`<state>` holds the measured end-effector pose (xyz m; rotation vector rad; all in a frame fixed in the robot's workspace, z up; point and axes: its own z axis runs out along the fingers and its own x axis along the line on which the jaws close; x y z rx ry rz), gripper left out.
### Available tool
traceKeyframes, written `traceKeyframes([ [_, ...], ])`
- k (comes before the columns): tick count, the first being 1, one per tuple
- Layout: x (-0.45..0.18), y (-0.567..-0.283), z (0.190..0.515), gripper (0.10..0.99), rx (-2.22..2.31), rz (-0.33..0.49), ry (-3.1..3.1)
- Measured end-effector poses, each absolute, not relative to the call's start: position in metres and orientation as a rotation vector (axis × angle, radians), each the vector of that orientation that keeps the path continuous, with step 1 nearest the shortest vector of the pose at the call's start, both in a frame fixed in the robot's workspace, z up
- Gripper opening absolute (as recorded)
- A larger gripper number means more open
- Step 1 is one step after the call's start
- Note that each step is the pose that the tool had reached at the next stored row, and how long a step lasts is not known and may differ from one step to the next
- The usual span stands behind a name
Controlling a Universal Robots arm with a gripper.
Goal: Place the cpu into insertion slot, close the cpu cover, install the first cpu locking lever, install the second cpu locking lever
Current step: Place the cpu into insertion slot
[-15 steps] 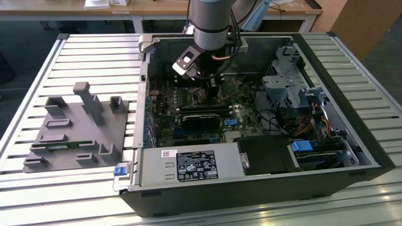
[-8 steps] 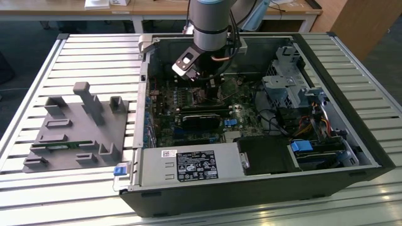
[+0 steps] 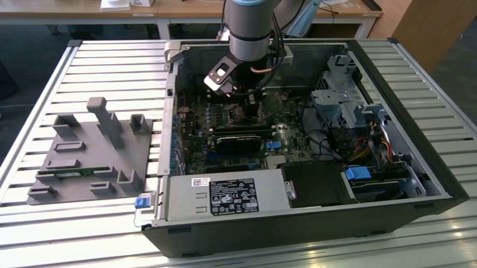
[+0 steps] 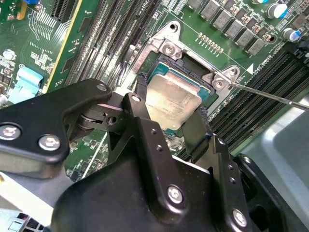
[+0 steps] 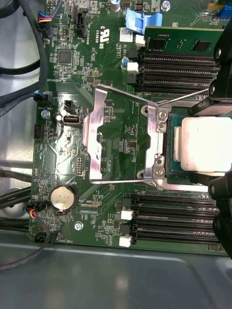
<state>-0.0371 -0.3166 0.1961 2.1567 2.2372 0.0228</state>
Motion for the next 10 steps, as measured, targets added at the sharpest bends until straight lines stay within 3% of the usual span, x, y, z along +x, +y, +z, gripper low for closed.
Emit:
traceKeyframes([
  [10, -0.0361, -0.3167, 0.196, 0.537, 2.157, 0.024, 2.237],
])
